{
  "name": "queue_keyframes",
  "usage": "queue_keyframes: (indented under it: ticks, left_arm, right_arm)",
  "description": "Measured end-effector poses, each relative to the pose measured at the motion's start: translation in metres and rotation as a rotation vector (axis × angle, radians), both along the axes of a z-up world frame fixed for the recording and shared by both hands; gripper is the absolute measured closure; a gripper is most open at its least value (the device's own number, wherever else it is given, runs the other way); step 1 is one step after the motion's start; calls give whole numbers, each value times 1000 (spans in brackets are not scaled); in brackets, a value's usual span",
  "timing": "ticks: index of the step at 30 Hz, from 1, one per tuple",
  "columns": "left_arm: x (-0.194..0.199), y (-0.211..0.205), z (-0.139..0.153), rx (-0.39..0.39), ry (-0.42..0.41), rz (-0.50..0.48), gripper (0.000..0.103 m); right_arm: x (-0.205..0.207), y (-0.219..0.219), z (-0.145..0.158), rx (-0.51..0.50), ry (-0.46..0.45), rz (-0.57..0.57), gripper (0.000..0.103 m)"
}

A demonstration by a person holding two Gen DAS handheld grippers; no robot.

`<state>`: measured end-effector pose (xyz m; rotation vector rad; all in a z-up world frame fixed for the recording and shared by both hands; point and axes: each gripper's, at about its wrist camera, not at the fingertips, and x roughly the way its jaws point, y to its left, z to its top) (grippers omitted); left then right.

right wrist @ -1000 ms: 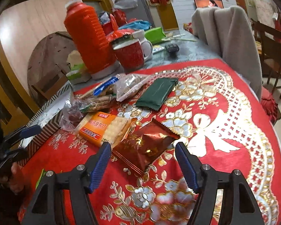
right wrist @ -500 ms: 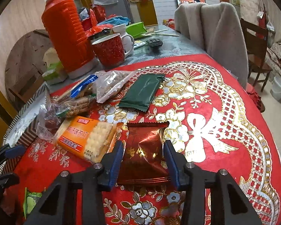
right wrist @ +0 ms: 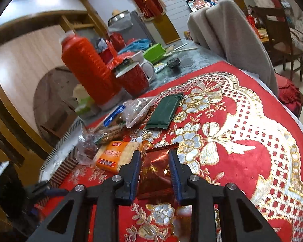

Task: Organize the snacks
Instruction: 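Grasp green packet with left tool while right tool grasps red-gold packet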

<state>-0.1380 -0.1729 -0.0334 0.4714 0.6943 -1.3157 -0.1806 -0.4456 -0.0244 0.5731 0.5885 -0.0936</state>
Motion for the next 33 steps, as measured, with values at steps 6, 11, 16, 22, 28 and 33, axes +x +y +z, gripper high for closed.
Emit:
queue_keyframes:
  ticks: [6,11,16,22,28,33]
  left_arm:
    - [9,0,-6,26,19,30,31]
    - [20,1,-12,52,59,66,31]
    - [22,2,-14,64,75,72,31]
    - [31,0,-20,93,103,96,31]
    - [31,1,-20,94,95,96,31]
    - [30,0,-20,87,106,93,31]
  right_arm:
    - [3,11,6,-104,30,-37,56]
    - [18,31,6,-223,107,3,50]
    - [40,44,-6,-330,264,-2,50]
    - [45,44,-11,-354,301,6,56]
    - [47,50,-11,-388,312,12,59]
    - [45,44,-11,-355,307,1,59]
